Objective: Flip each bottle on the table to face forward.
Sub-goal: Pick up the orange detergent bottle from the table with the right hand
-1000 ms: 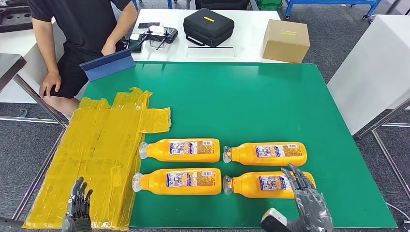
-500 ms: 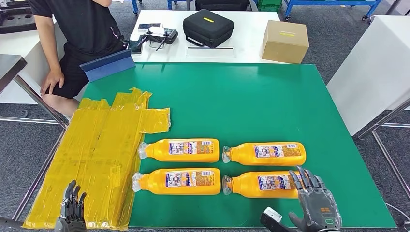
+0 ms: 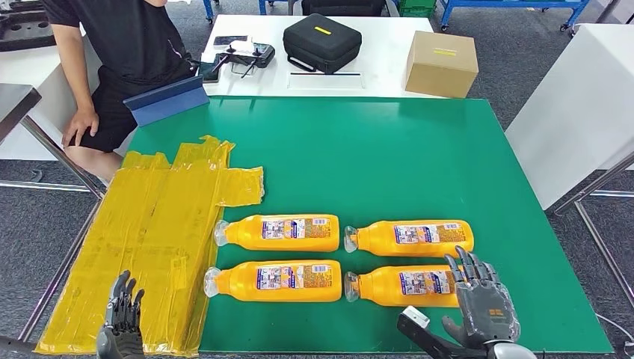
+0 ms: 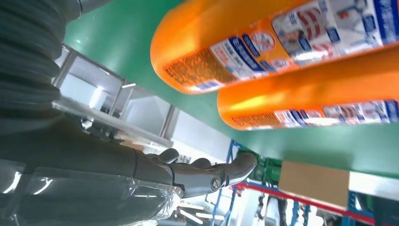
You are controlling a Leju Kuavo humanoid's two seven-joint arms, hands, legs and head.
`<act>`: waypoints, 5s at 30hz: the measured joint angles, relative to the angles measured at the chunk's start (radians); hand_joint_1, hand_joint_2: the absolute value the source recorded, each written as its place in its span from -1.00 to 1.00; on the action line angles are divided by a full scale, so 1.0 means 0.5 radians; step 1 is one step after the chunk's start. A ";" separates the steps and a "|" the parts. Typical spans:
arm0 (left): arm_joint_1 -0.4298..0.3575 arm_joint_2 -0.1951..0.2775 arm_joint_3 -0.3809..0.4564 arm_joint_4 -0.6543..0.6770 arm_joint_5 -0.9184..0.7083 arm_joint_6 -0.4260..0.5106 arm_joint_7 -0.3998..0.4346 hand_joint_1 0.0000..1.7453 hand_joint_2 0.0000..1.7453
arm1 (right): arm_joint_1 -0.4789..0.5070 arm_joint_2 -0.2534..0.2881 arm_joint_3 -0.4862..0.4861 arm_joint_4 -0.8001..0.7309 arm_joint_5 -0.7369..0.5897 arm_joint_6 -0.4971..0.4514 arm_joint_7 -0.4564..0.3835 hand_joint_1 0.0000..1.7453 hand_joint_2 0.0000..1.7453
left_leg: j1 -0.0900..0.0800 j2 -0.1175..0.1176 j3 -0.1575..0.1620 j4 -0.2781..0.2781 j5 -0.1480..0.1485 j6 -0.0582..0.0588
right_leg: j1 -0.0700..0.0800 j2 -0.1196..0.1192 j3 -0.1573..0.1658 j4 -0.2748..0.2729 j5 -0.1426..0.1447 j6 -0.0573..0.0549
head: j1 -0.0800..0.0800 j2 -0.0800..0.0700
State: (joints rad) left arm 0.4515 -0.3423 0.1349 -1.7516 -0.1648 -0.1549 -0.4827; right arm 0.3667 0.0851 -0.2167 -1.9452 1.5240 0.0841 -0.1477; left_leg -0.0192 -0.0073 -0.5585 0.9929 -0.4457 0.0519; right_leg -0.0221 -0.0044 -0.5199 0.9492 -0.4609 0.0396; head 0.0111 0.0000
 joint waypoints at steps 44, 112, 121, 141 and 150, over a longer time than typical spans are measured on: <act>0.010 -0.013 0.058 0.009 0.055 0.001 0.062 -1.00 -1.00 | -0.237 -0.077 -0.166 0.492 0.043 -0.109 -0.059 -1.00 1.00 | -0.001 0.000 -0.001 0.000 0.000 0.000 | 0.000 0.000 0.005 0.000 0.001 0.001 | 0.000 0.000; -0.095 -0.014 0.114 0.096 0.069 -0.069 0.064 -1.00 -1.00 | -0.334 -0.068 -0.113 0.627 -0.198 0.190 -0.260 1.00 1.00 | 0.004 0.006 0.016 0.000 -0.002 -0.001 | 0.000 0.007 -0.001 -0.001 0.001 -0.002 | 0.001 0.000; -0.071 -0.014 0.174 0.102 0.168 0.011 0.018 -1.00 -1.00 | -0.190 -0.412 -0.136 0.278 -0.811 0.193 -0.390 1.00 1.00 | -0.001 0.005 0.001 0.001 0.000 0.000 | 0.000 0.006 0.007 0.000 0.004 -0.004 | 0.000 0.000; -0.029 -0.014 0.191 0.086 0.216 0.061 0.020 -1.00 -1.00 | -0.298 -0.564 -0.093 0.242 -0.899 0.162 -0.400 0.95 1.00 | -0.001 0.005 -0.001 0.000 0.000 0.000 | 0.001 0.006 0.005 0.000 0.005 -0.003 | 0.000 0.000; -0.200 -0.016 0.095 0.180 0.119 0.006 -0.008 -1.00 1.00 | -0.685 -0.366 0.140 0.275 -1.323 0.066 -0.551 0.81 1.00 | -0.001 0.006 -0.002 0.000 0.008 0.005 | 0.002 0.006 0.006 0.001 0.009 0.001 | 0.000 0.000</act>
State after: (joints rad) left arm 0.3513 -0.3504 0.1822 -1.6617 -0.1052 -0.1517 -0.4868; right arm 0.0243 -0.0980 -0.1466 -1.8075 0.8627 0.1173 -0.4233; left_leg -0.0198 -0.0044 -0.5594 0.9931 -0.4416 0.0545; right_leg -0.0211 -0.0016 -0.5168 0.9497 -0.4565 0.0401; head 0.0111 0.0000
